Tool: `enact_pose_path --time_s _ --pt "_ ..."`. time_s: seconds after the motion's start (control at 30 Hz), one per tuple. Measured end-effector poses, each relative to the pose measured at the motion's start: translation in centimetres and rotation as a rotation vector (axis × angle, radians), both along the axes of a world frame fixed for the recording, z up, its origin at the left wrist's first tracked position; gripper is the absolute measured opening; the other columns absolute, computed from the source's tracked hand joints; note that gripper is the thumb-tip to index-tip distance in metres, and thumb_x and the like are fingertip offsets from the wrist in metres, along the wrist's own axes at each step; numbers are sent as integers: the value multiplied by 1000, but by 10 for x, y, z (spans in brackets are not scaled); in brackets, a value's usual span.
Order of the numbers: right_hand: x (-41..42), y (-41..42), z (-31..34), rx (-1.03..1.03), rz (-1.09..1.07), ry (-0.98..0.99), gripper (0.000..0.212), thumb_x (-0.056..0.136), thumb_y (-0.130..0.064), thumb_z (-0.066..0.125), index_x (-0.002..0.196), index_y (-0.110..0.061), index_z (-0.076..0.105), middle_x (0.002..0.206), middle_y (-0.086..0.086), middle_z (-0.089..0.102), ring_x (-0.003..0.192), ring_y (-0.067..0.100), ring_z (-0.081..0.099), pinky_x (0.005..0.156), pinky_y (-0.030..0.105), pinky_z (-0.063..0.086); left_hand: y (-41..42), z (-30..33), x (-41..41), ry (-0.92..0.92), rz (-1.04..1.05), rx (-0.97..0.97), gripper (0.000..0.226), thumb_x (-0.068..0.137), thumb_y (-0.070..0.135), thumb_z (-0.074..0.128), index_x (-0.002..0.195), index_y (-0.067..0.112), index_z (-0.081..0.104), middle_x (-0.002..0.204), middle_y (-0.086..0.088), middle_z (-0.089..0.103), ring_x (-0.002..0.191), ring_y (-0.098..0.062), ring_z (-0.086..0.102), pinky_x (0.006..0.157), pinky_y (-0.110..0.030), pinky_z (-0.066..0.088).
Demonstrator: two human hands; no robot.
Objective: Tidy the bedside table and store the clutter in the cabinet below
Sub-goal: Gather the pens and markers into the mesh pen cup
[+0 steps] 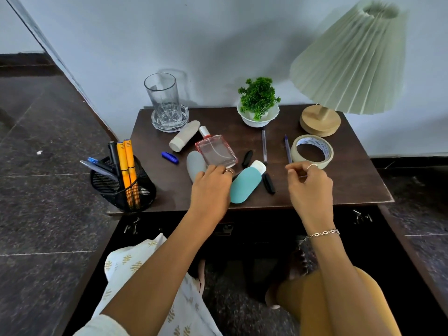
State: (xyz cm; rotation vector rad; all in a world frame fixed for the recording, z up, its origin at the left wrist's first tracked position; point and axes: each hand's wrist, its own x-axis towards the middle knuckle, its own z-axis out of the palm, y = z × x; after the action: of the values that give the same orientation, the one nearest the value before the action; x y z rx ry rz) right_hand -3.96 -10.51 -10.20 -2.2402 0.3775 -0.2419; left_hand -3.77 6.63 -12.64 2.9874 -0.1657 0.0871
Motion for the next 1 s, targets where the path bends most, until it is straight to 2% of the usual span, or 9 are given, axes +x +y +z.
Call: enact_pose_path --time_s 0.1,0.2,0.37,0.53,0.63,0.73,0.8,0.87,1.0 --pt "2 -8 -3 -19 -36 16 17 90 -11 52 97 -13 67 90 4 69 83 15 61 73 24 44 -4 0 2 -7 23 -18 27 89 9 51 114 13 59 119 -4 58 114 -24 49 88 -34 37" --pt "0 -4 -10 -116 88 76 19 89 -12 53 103 -12 66 99 7 66 87 19 60 75 23 42 -7 -1 5 -2 30 -27 25 90 11 51 113 13 60 120 -5 57 114 -24 50 88 -35 37" --pt "3 18 -20 -266 258 162 31 89 -12 57 120 -12 56 122 7 52 111 27 52 86 31 44 -12 3 5 47 16 -4 22 90 5 47 109 5 59 119 -11 54 109 -29 53 83 -36 44" --pt "6 29 -29 -326 289 196 46 88 -1 53 132 -12 47 128 8 48 121 29 46 92 37 46 -12 1 0 85 10 -34 18 91 5 48 105 0 59 118 -13 51 106 -29 52 77 -35 45" --pt "6 26 -27 -304 252 196 47 87 -1 53 132 -12 46 124 10 52 118 31 48 91 36 45 -10 0 -3 68 -11 -56 18 92 7 50 105 1 59 118 -13 51 106 -27 52 80 -33 46" --pt "6 19 -19 -73 153 210 43 86 -6 57 128 -12 50 100 7 61 95 22 59 83 30 46 -7 2 -6 19 -22 -90 21 93 10 49 110 2 59 118 -12 51 105 -25 51 78 -32 45" --pt "9 13 -14 134 98 256 38 87 -11 59 124 -14 53 87 2 61 81 14 59 78 28 48 -5 4 -8 -10 -13 -116 24 94 13 50 115 4 58 118 -11 51 105 -22 51 75 -28 42" --pt "11 8 -10 404 49 274 36 89 -9 58 124 -12 54 87 1 61 84 14 60 81 32 54 -3 7 -9 -41 5 -146 26 94 14 50 118 5 58 117 -9 51 104 -20 51 72 -25 38" --pt "8 1 2 922 26 239 32 93 1 49 122 -10 54 99 10 64 91 20 60 68 25 51 -1 14 -14 -119 19 -235 28 95 17 49 119 7 59 114 -7 53 101 -17 51 75 -24 41"
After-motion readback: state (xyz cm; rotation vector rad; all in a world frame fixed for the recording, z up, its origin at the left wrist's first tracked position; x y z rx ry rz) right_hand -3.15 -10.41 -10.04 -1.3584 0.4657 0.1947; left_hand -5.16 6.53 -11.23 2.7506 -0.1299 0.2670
